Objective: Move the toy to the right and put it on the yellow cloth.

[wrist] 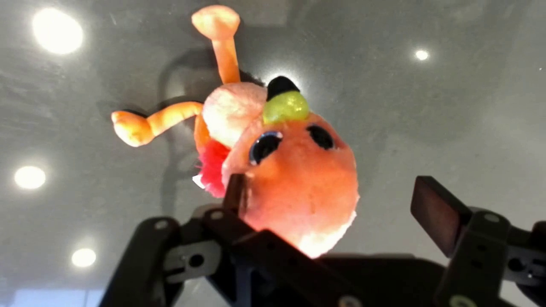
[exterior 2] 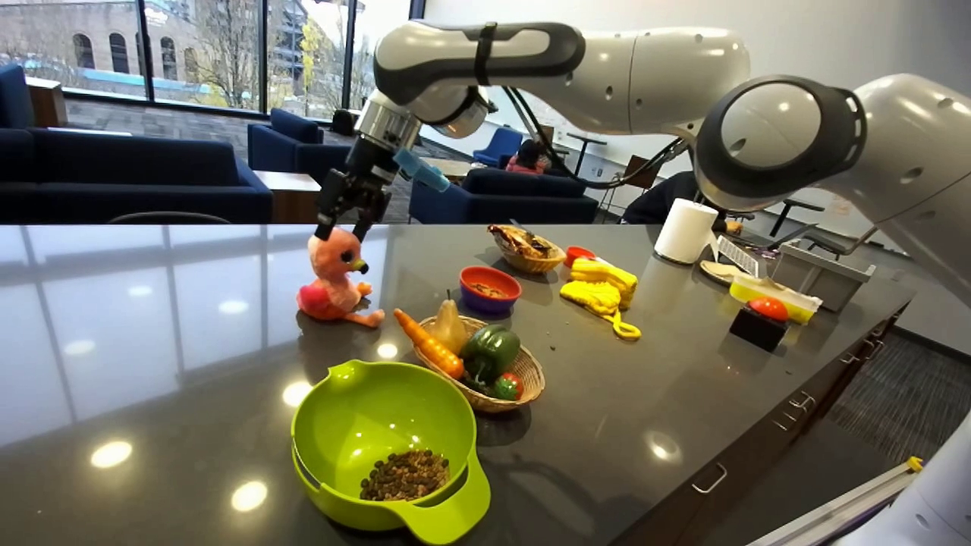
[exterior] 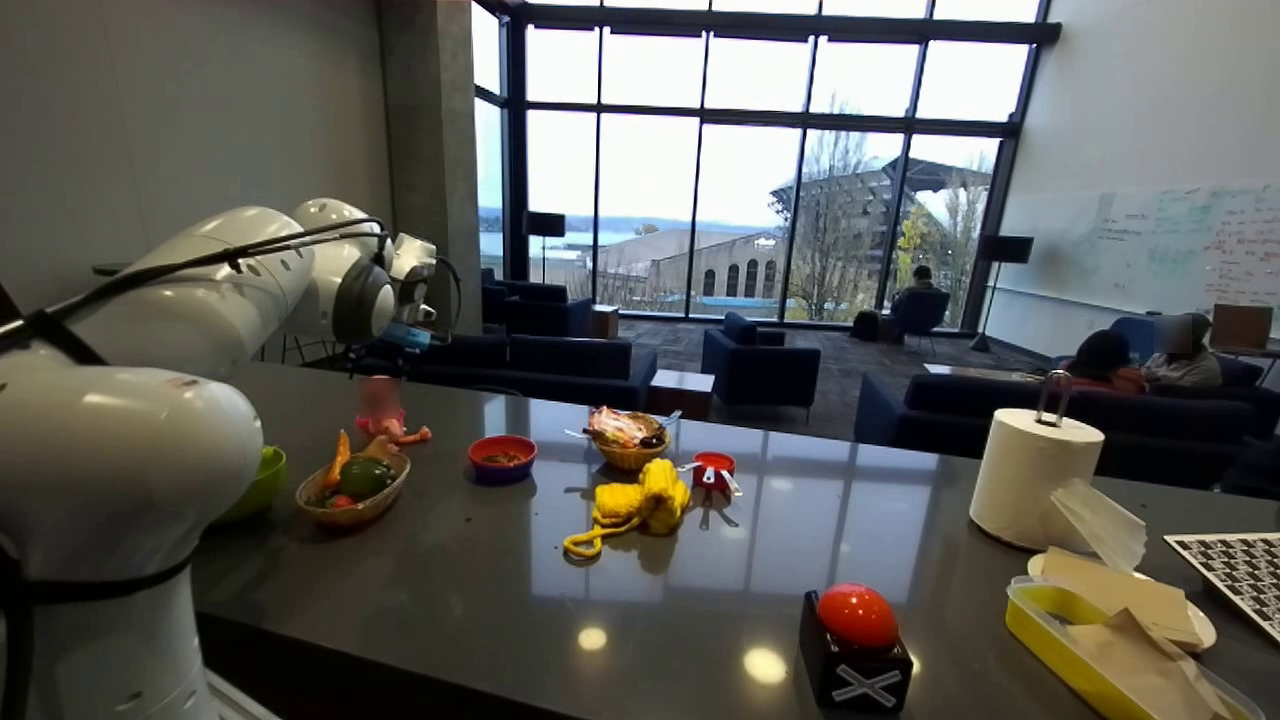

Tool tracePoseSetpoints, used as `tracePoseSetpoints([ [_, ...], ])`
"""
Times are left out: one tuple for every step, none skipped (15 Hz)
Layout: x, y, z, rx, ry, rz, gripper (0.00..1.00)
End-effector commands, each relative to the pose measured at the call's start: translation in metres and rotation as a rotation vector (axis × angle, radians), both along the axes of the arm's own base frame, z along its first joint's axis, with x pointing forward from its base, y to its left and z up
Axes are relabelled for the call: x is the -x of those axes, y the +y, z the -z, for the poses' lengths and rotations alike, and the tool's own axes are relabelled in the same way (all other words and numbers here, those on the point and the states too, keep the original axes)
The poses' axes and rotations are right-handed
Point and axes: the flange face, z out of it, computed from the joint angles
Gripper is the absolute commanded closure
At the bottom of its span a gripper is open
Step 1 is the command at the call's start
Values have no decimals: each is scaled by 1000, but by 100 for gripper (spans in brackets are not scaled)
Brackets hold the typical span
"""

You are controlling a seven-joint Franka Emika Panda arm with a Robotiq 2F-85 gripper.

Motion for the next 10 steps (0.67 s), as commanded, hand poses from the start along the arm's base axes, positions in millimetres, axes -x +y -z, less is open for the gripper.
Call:
tracePoseSetpoints([
  [-3, 10, 4, 4, -29, 4, 0],
  [-4, 12, 4, 5, -53, 12, 0],
  [-6, 14, 10, 15, -75, 21, 0],
  [-6, 16, 13, 24, -91, 23, 0],
  [-9, 14, 19, 36, -100, 29, 0],
  [-10, 13, 22, 44, -106, 35, 0],
  [-11, 12, 25, 52, -112, 41, 0],
  [-12, 11, 28, 64, -119, 44, 25],
  [-13, 9, 30, 71, -124, 49, 26],
  [-15, 6, 33, 81, -129, 54, 31],
])
